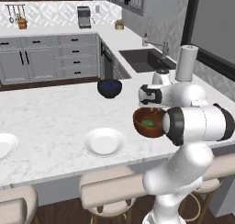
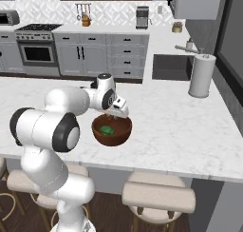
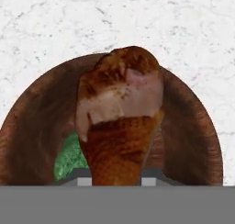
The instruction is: Pick the chicken drumstick and broccoli from their plates and place them in the bowl. Then put the bowl in the fridge.
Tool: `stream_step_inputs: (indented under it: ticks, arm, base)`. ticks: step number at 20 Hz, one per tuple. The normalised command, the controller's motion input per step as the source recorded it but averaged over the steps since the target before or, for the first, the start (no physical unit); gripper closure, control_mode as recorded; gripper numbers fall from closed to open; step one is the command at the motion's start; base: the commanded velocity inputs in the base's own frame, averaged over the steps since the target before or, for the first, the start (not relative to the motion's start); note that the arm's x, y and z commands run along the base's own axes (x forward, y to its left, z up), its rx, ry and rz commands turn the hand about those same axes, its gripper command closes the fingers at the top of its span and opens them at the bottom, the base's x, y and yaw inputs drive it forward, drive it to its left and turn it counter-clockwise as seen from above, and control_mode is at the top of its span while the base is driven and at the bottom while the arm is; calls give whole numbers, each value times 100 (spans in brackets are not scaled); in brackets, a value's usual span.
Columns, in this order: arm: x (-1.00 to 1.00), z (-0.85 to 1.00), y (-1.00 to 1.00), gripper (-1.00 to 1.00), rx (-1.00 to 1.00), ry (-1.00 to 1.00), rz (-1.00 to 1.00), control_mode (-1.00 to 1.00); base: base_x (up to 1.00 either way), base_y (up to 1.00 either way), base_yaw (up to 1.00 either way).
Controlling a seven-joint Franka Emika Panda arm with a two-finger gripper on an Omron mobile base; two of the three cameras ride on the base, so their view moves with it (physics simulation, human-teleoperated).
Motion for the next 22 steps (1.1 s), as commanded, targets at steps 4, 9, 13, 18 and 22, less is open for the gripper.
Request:
stream_step_inputs:
  ticks: [4, 9, 13, 18, 22]
  arm:
    - [36, -85, -3, 100, 6, 11, 0, -100]
    - [10, -54, 0, -100, 2, 2, 0, -100]
    - [0, 22, 0, -100, 0, 0, 0, -100]
    - [-37, 100, 0, -100, 0, -4, 0, -100]
    - [-74, 77, -39, -100, 2, -12, 0, -100]
  base:
    - [0, 0, 0]
    - [0, 0, 0]
    - [0, 0, 0]
    - [0, 0, 0]
    - [0, 0, 0]
